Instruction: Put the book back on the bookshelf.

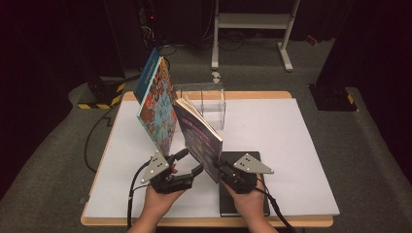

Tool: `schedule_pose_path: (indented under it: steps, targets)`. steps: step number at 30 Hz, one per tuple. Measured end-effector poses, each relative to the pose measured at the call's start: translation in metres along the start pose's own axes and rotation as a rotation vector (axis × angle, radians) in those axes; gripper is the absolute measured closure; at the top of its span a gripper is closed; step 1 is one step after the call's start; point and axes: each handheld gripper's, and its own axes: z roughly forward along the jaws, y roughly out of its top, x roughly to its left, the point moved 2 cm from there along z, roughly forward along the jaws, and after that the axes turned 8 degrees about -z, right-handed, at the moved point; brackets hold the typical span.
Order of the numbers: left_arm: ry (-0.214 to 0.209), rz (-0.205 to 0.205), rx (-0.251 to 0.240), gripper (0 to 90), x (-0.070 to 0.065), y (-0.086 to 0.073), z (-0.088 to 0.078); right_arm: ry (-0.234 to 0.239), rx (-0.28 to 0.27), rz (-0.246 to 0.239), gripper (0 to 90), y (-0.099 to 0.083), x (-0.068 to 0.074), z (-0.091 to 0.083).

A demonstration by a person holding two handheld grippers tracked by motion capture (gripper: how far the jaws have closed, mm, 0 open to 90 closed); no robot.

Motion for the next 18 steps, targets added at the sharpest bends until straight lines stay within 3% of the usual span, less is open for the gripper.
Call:
schedule_pose_path:
  steps: [4,9,15,18]
  targets:
    - [-0.032,-0.026,0.001,19.5,-0.011,0.009,0.017,0.02,-0.001,0.011,77.2,-0.001,0.0,0.0]
    - [0.012,-0.02,-0.005,16.5,-0.017,0.013,0.03,0.055,0.01,0.005,72.9,-0.001,0.004,0.0]
    - [0.083,-0.015,-0.019,15.4,-0.018,0.013,0.029,0.146,0.009,-0.01,67.8,-0.004,0.015,0.003]
    - [0.123,0.01,-0.019,20.8,-0.017,0.013,0.028,0.179,0.017,-0.03,66.3,-0.004,0.025,0.007]
